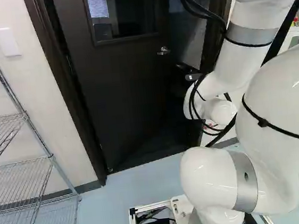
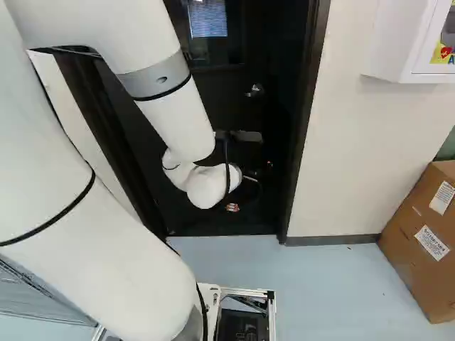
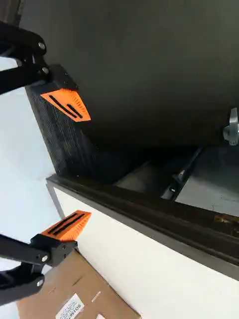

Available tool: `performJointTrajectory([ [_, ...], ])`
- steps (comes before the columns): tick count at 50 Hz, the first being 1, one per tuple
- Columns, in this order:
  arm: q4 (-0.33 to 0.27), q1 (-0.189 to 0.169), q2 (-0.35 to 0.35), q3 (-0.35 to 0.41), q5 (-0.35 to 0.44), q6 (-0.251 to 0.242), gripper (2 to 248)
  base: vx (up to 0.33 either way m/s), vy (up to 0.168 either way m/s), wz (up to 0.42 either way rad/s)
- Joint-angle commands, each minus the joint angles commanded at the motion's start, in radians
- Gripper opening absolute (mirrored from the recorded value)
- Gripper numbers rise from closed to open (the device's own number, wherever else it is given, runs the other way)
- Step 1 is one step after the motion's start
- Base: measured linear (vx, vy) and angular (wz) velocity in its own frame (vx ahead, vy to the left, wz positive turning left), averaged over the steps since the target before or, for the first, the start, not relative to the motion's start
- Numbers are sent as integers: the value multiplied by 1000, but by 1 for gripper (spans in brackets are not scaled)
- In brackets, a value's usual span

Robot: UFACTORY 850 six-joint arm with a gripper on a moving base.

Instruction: Open the door and move inside

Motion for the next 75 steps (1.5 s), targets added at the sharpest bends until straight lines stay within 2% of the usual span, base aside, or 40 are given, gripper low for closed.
performJointTrajectory([
  [23,0,0,0,0,0,0,247,92,58,-29],
  [75,0,0,0,0,0,0,247,108,33,-217],
])
